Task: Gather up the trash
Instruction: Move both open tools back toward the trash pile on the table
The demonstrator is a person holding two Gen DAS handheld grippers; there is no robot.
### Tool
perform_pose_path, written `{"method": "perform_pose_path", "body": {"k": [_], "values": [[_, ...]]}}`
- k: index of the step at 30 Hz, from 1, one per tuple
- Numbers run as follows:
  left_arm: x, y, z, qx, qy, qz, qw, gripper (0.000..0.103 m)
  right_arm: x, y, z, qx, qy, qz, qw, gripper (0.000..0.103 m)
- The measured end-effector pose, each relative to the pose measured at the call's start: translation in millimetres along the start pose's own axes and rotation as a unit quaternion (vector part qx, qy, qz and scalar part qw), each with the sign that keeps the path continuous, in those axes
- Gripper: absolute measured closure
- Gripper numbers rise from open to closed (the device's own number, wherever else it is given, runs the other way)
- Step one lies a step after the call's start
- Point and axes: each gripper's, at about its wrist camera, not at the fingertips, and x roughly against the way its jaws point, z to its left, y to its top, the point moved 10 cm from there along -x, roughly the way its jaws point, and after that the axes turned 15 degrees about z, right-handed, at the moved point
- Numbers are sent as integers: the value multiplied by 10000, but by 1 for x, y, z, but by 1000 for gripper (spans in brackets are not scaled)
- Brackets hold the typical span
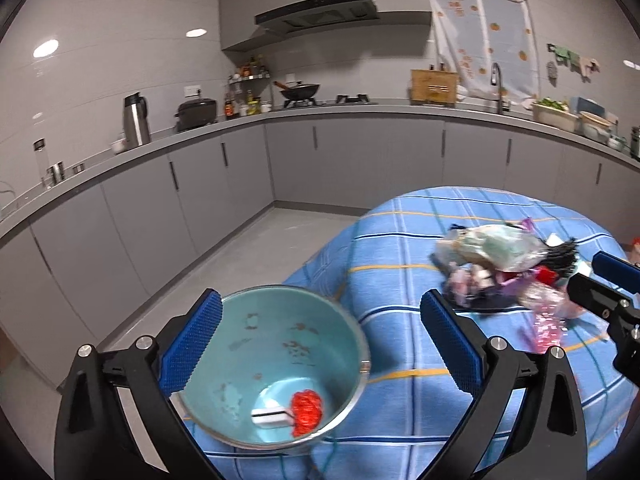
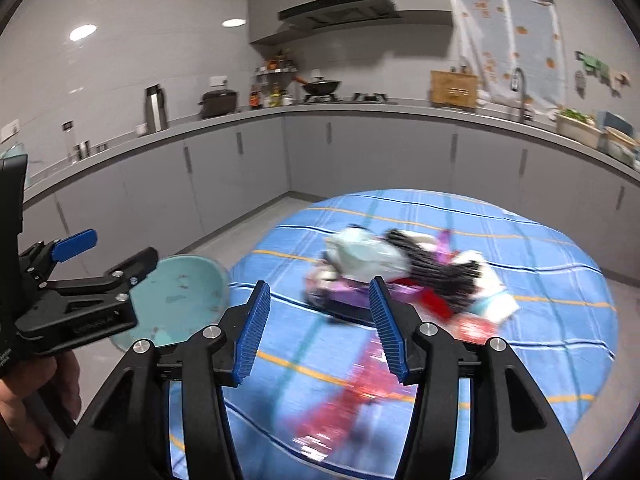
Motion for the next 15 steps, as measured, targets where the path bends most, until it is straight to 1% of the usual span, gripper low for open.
{"method": "perform_pose_path", "body": {"k": [9, 15], "values": [[0, -1, -64, -424, -451, 24, 9981, 6, 11, -33, -75, -531, -463, 86, 9975, 50], [1, -2, -109, -705, -696, 7, 9951, 6, 12, -46, -104, -745, -685, 157, 9947, 50]]}}
